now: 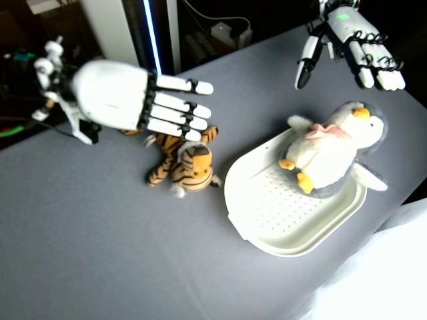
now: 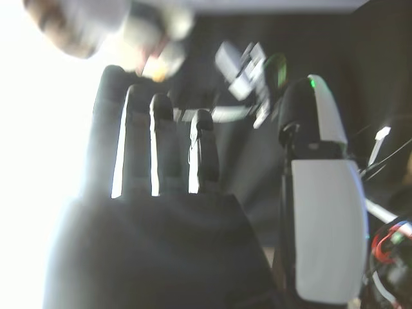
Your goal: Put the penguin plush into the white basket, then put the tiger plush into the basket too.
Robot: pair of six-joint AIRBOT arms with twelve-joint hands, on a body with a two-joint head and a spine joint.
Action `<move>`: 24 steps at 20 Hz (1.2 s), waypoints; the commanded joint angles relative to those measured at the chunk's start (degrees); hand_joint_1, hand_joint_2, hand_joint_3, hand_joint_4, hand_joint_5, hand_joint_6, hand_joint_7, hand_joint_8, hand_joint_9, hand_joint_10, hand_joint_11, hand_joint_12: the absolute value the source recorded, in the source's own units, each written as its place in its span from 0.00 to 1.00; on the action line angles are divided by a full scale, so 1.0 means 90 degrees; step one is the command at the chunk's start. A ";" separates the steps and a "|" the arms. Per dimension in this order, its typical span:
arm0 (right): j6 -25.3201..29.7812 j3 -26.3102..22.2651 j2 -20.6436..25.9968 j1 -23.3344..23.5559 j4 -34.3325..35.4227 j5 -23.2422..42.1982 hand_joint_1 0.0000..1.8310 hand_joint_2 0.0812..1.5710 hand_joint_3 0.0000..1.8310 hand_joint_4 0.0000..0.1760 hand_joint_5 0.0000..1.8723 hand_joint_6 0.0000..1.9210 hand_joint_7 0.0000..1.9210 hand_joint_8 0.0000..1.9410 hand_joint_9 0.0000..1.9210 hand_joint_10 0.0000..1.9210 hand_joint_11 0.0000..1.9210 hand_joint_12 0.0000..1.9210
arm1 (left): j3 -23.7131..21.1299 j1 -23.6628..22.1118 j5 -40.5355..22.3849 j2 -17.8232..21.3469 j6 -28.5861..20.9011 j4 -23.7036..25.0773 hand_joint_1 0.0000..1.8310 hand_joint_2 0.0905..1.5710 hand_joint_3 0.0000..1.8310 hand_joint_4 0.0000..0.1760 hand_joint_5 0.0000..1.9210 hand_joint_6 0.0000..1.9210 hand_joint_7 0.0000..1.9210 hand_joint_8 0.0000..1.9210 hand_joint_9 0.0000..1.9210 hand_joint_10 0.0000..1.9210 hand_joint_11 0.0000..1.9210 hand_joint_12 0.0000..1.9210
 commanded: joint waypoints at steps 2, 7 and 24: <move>0.0047 0.0125 -0.0025 0.0241 -0.0061 -0.0035 0.41 0.63 0.00 1.00 0.09 0.01 0.09 0.00 0.15 0.01 0.19 0.04 | 0.0054 -0.0072 -0.0793 -0.0027 -0.0179 0.0216 0.51 0.49 0.01 1.00 0.00 0.00 0.00 0.00 0.00 0.00 0.00 0.00; 0.0047 0.0361 -0.0249 0.0693 -0.0511 -0.1037 0.45 0.61 0.00 1.00 0.11 0.00 0.08 0.00 0.16 0.00 0.18 0.04 | 0.0057 0.0043 -0.0878 -0.0002 -0.0317 0.0222 0.55 0.52 0.01 1.00 0.00 0.00 0.00 0.00 0.00 0.00 0.00 0.00; -0.0531 0.0428 -0.0435 0.1141 -0.0441 -0.1336 0.82 0.69 0.00 0.00 0.53 0.49 0.45 0.47 0.50 0.59 0.39 0.80 | -0.0205 0.0387 -0.1575 0.0273 -0.0692 0.0461 0.39 0.51 0.00 1.00 0.00 0.00 0.00 0.00 0.00 0.00 0.00 0.02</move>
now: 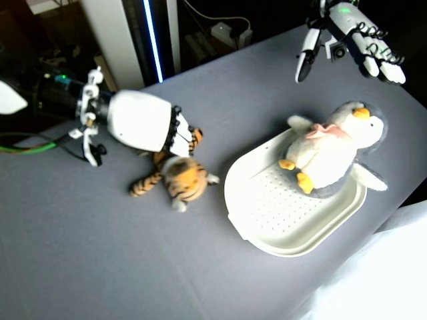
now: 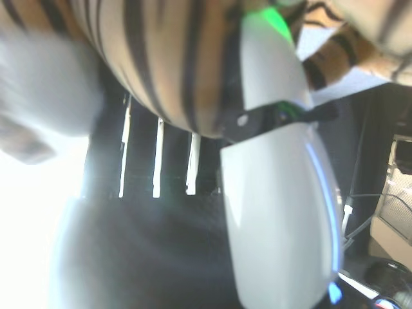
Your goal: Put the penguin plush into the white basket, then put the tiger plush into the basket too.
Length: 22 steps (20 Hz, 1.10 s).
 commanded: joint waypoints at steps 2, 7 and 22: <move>-0.0029 -0.0075 0.0146 0.0114 0.0347 0.0948 0.81 0.70 0.00 0.00 0.51 0.54 0.43 0.47 0.48 0.60 0.37 0.83 | -0.0096 0.0064 -0.1035 0.0093 -0.0021 0.0139 0.42 0.52 0.00 1.00 0.00 0.00 0.00 0.00 0.00 0.00 0.01 0.00; -0.0840 -0.0159 0.0344 0.0292 0.1465 0.2397 0.67 0.73 0.00 0.00 0.52 0.50 0.43 0.67 0.50 0.72 0.49 0.83 | -0.0138 0.0141 -0.1152 0.0106 -0.0021 0.0115 0.41 0.52 0.00 1.00 0.00 0.00 0.00 0.00 0.00 0.00 0.02 0.01; -0.1385 0.1967 -0.1789 0.3381 0.1408 -0.0235 0.63 0.59 0.00 0.00 0.35 0.02 0.26 0.08 0.24 0.21 0.17 0.57 | -0.0149 0.0217 -0.1327 0.0064 -0.0021 0.0122 0.42 0.50 0.00 1.00 0.00 0.00 0.00 0.00 0.00 0.00 0.01 0.02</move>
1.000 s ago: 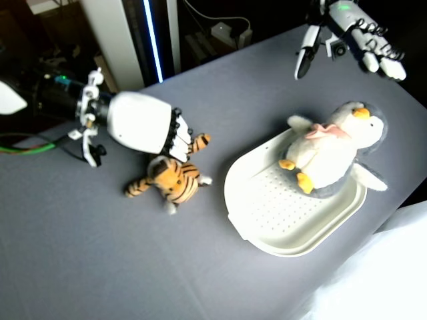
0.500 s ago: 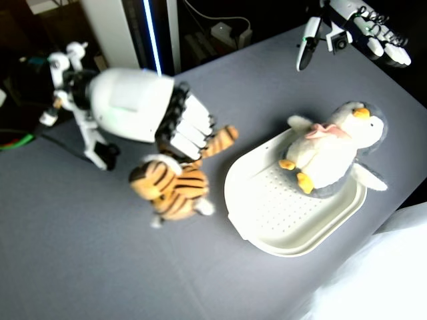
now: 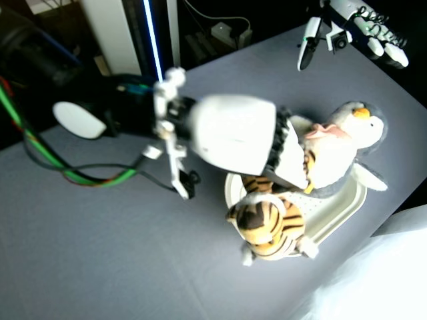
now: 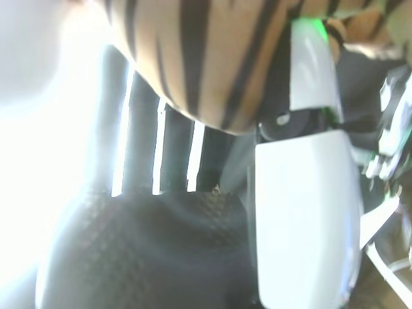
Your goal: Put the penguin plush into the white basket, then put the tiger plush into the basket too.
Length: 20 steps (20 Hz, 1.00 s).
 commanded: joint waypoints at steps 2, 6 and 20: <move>-0.0020 0.0045 0.0038 0.0119 0.0164 0.0690 0.50 0.62 0.01 0.00 0.22 0.00 0.16 0.00 0.16 0.04 0.04 0.50 | -0.0049 -0.0041 -0.0849 -0.0022 -0.0021 0.0186 0.43 0.52 0.00 1.00 0.00 0.00 0.00 0.00 0.00 0.00 0.00 0.08; -0.0020 -0.0148 0.0150 0.0077 0.0181 0.0773 0.40 0.76 0.01 0.44 0.10 0.00 0.09 0.00 0.10 0.00 0.00 0.31 | -0.0100 0.0090 -0.0990 0.0001 -0.0079 0.0143 0.41 0.52 0.00 1.00 0.00 0.00 0.00 0.00 0.00 0.00 0.00 0.20; 0.0915 -0.1872 0.1579 -0.3511 0.2832 0.6657 0.39 0.76 0.00 0.56 0.11 0.00 0.18 0.00 0.20 0.01 0.07 0.28 | -0.0428 0.0929 -0.2280 0.0165 -0.0757 0.0172 0.36 0.53 0.00 0.80 0.00 0.00 0.03 0.00 0.04 0.01 0.00 0.48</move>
